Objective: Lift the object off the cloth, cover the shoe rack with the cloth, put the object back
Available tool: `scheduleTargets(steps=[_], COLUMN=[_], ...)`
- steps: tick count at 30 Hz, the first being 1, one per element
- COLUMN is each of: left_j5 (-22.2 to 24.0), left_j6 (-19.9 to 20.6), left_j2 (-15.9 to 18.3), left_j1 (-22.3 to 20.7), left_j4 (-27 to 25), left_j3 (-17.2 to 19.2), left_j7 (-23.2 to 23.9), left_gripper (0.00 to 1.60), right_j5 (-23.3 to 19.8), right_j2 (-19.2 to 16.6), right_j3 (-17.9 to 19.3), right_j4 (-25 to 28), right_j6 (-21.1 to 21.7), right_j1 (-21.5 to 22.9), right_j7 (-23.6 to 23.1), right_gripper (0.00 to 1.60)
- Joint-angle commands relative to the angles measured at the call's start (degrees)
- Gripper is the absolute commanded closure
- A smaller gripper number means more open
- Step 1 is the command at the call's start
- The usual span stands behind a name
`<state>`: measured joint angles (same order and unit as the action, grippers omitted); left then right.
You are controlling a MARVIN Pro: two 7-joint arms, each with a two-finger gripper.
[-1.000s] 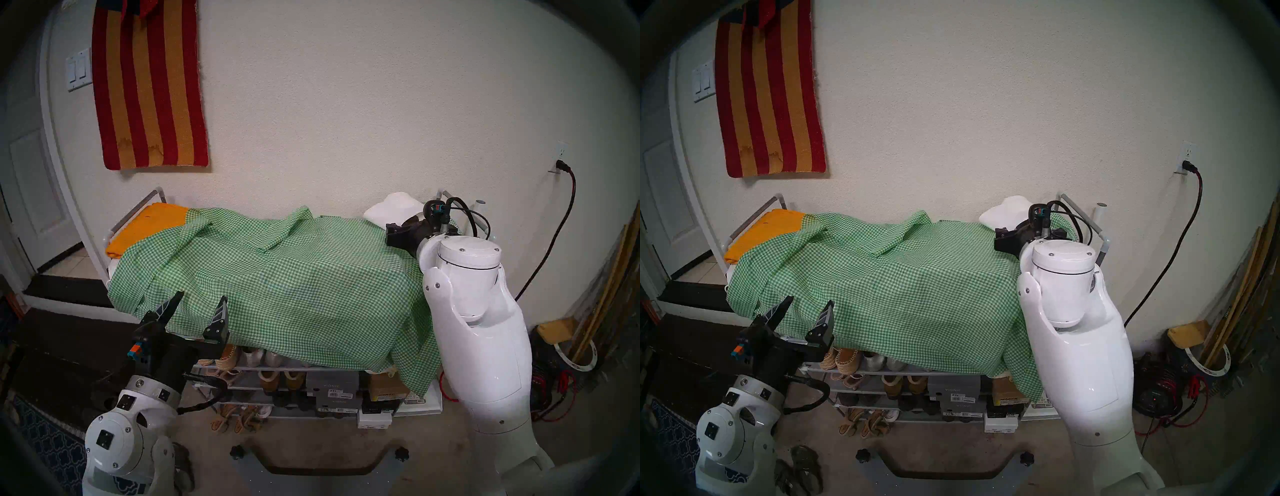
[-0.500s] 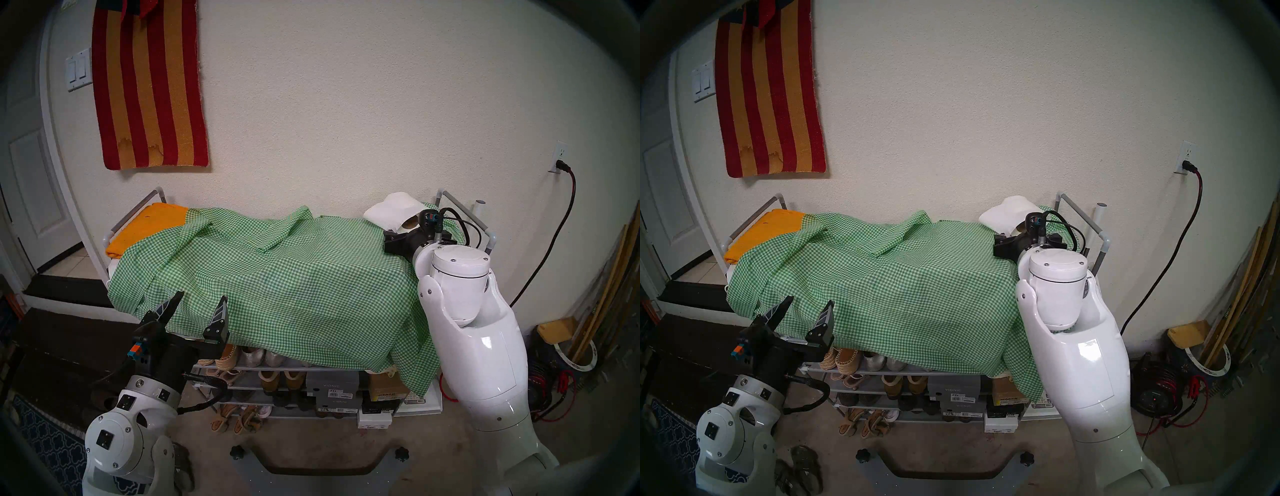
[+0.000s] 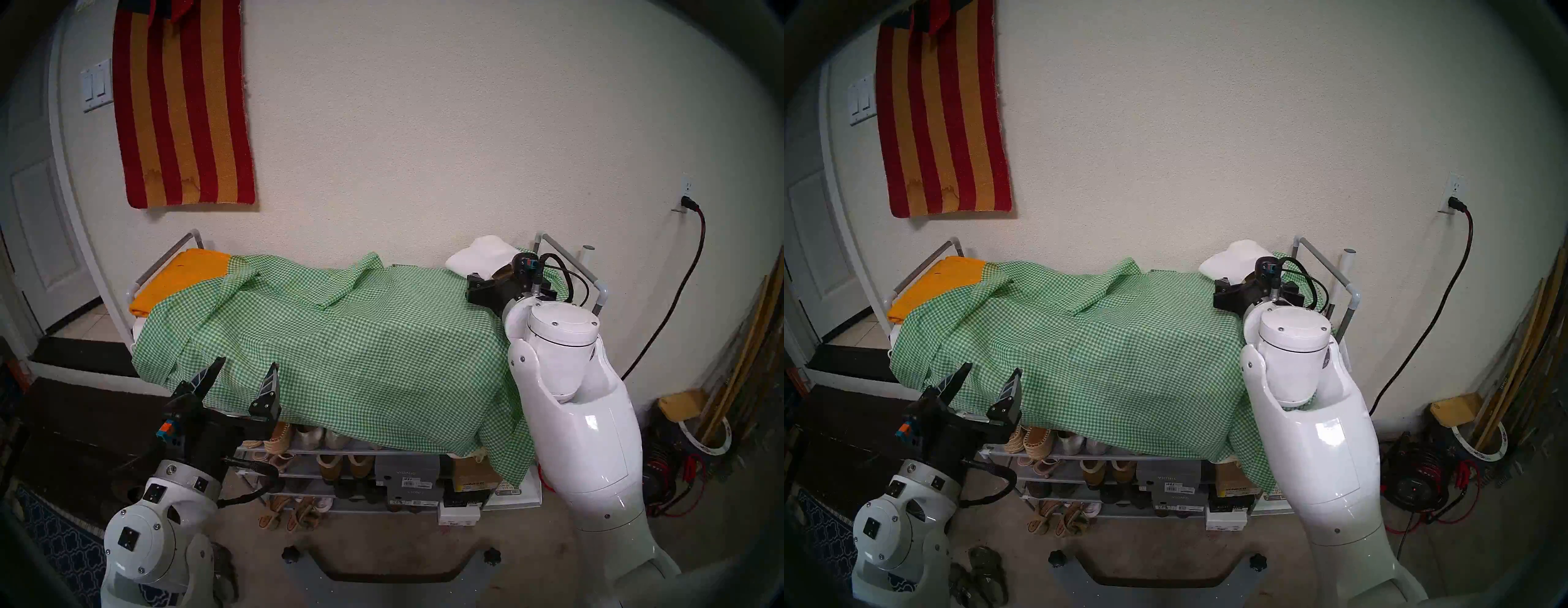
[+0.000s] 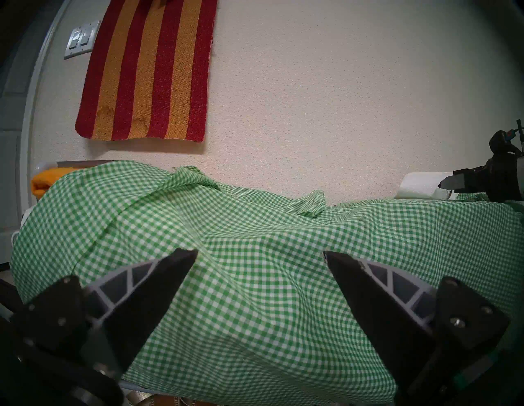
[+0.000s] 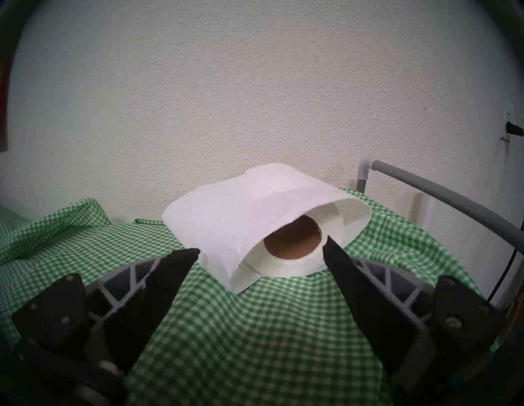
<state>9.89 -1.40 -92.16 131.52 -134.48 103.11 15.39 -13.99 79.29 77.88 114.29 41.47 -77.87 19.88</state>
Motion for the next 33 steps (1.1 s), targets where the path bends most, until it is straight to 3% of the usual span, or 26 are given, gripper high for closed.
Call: scheduleTargets(steps=[1, 13, 33], left_j5=[0.10, 0.09, 0.10], left_j6=[0.13, 0.13, 0.13], left_j2=[0.10, 0.10, 0.10], left_j1=[-0.05, -0.05, -0.05], left_j4=[-0.08, -0.08, -0.08], left_j3=[-0.01, -0.01, 0.00], left_j7=[0.12, 0.12, 0.13], left_gripper=[0.00, 0.00, 0.00], right_j5=[1.98, 2.96, 0.83], right_j2=[-0.54, 1.01, 1.61], right_j3=[-2.51, -4.22, -1.56], right_j4=[-0.58, -4.34, -12.52], right_j6=[-1.33, -1.45, -2.75], right_j1=[0.35, 3.94, 8.05], right_j7=[0.35, 0.68, -2.17], right_gripper=[0.00, 0.00, 0.00])
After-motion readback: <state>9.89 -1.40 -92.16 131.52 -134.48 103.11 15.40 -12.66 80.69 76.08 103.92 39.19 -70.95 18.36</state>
